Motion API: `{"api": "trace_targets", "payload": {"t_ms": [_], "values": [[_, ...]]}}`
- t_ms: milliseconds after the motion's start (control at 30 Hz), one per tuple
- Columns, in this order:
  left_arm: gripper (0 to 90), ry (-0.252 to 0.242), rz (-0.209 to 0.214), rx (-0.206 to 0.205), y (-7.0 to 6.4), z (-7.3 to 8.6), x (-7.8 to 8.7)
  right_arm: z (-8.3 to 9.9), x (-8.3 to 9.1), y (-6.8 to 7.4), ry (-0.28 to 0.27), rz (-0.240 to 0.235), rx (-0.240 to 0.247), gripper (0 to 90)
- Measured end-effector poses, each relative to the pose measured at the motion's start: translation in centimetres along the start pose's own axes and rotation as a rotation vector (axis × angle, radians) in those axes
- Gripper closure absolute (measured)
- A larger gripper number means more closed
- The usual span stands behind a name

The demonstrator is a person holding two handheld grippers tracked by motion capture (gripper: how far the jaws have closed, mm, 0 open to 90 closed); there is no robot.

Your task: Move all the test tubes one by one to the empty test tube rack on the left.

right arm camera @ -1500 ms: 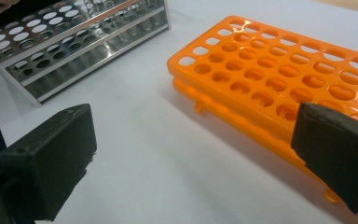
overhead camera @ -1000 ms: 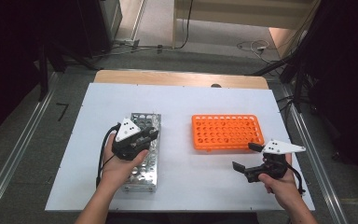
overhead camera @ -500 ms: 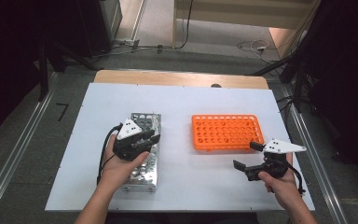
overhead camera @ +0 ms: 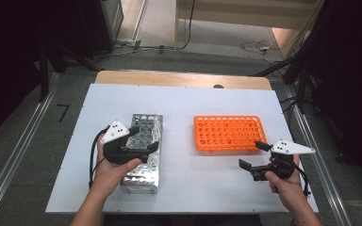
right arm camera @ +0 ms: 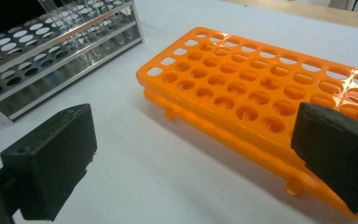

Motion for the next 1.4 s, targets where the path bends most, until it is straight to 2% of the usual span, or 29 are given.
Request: {"api": "trace_targets", "payload": {"t_ms": [200, 333, 533, 600, 967, 1033, 1100, 1233, 1400], "values": [[0.1, -0.024, 0.021, -0.005, 0.1, 0.6, 1.5, 0.0, 0.2, -0.3, -0.017, 0.007, 0.006, 0.0], [0.0, -0.054, 0.034, -0.006, 0.4, 1.0, 2.7, 0.1, 0.3, -0.4, -0.026, 0.008, 0.000, 0.0], [0.0, -0.062, 0.011, 0.004, 1.2, 2.0, 4.2, 0.4, 0.3, -1.0, -0.031, 0.011, -0.013, 0.0], [0.0, -0.068, 0.014, 0.004, 1.3, 2.3, 4.6, 0.5, 0.3, -1.2, -0.030, 0.011, -0.020, 0.0], [0.0, -0.086, -0.003, -0.018, 2.6, 3.8, 7.1, 1.4, 0.6, -2.5, -0.060, 0.001, -0.031, 0.0], [0.0, -0.113, -0.004, -0.004, 3.2, 3.9, 7.6, 1.9, 0.6, -3.0, -0.058, 0.010, -0.030, 0.0], [0.0, -0.116, -0.022, -0.006, 3.7, 4.1, 7.8, 2.3, 0.7, -3.6, -0.054, 0.019, -0.035, 0.0], [0.0, -0.125, -0.028, -0.012, 4.3, 4.5, 8.2, 3.1, 1.0, -4.9, -0.056, 0.064, -0.039, 0.0], [0.0, -0.144, -0.028, 0.002, 4.8, 4.8, 8.4, 3.0, 1.5, -5.3, -0.091, 0.078, -0.049, 0.0]]}}
Point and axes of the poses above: each handheld gripper's, and its own axes: x roughly backward along the jaws, z roughly out of its underside, y roughly to its left, the point moved 5 cm from there along -x, roughly forward along the jaws
